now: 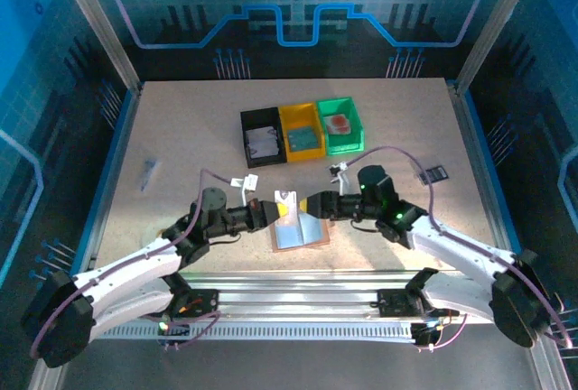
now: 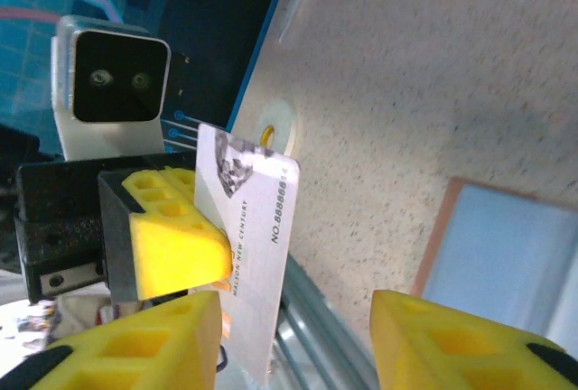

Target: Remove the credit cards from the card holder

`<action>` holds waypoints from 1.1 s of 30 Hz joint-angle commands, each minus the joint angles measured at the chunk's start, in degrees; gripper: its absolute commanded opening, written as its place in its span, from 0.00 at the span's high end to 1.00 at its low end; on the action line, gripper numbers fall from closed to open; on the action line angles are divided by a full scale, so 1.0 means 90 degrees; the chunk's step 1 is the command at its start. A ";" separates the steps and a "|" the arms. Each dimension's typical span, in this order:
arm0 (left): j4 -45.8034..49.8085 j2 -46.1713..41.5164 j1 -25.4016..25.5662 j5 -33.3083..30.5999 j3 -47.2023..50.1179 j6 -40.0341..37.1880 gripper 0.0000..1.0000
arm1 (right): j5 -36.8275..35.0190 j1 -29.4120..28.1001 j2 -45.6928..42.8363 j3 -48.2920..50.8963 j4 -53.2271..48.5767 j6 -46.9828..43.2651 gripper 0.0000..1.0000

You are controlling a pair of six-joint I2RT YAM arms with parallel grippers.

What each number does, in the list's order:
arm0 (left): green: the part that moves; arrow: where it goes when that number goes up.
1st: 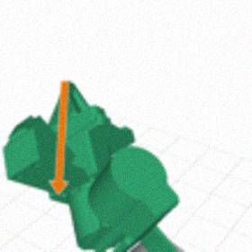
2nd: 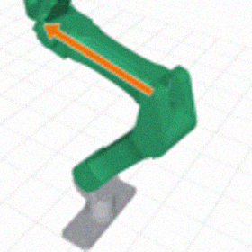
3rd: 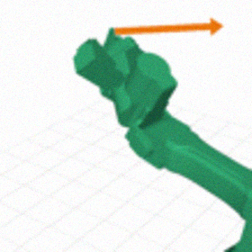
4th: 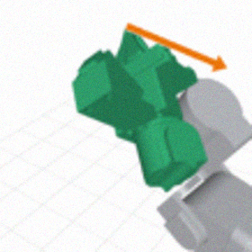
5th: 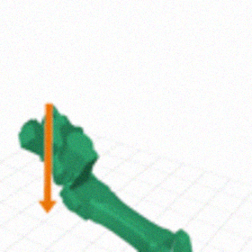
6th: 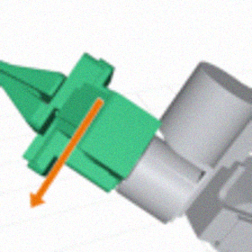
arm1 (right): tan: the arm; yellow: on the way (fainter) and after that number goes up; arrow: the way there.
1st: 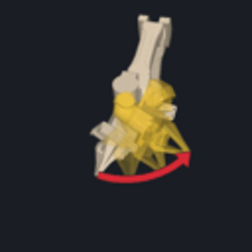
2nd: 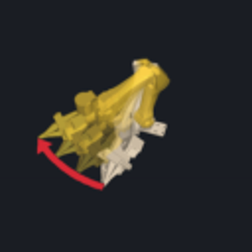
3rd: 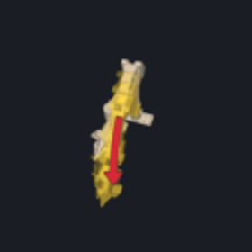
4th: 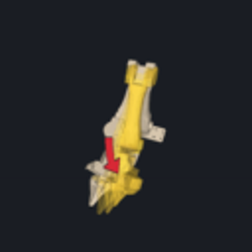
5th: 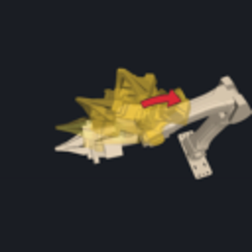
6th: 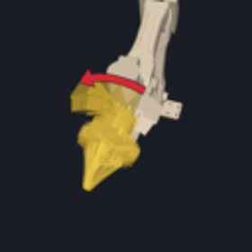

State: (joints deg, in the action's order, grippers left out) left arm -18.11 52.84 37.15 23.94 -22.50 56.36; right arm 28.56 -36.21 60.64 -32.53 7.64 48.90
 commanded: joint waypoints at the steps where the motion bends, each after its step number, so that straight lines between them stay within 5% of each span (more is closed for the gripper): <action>1: 0.2493 -0.0150 -0.0304 0.0891 -0.0861 -0.1259 1.00 | 0.0016 0.0210 -0.0302 -0.0399 -0.1064 -0.0973 0.51; 7: 0.6752 0.1148 -0.0841 0.0728 -0.3573 -0.3905 1.00 | -0.0127 0.0306 -0.0173 -0.0802 -0.1711 -0.1575 0.50; 10: 0.8085 0.1987 -0.0840 -0.0222 -0.4947 -0.5058 1.00 | -0.0256 0.0350 -0.0176 -0.0978 -0.1949 -0.1791 0.50; 16: 0.8566 0.3281 -0.0866 -0.0886 -0.6832 -0.7306 1.00 | -0.0321 0.0480 -0.0312 -0.1217 -0.2105 -0.1956 0.50; 19: 0.8937 0.4120 -0.1049 -0.1798 -0.7850 -0.8182 1.00 | -0.0266 0.0517 -0.0358 -0.1401 -0.2348 -0.2091 0.50; 23: 0.9377 0.5347 -0.1579 -0.1660 -0.9239 -0.8916 1.00 | -0.0341 0.0586 -0.0600 -0.1456 -0.2648 -0.2240 0.51; 28: 0.9239 0.6287 -0.1927 -0.2498 -1.0142 -0.9929 1.00 | -0.0292 0.0706 -0.0895 -0.1421 -0.2897 -0.2356 0.51; 33: 0.9073 0.6924 -0.2104 -0.2388 -1.0624 -1.0998 1.00 | -0.0172 0.0796 -0.0856 -0.1414 -0.2951 -0.2423 0.51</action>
State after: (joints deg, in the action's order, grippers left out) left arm 62.50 113.62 18.63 3.68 -115.02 -33.54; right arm 26.00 -29.91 52.93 -43.99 -17.08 28.60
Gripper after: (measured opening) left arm 0.045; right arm 0.495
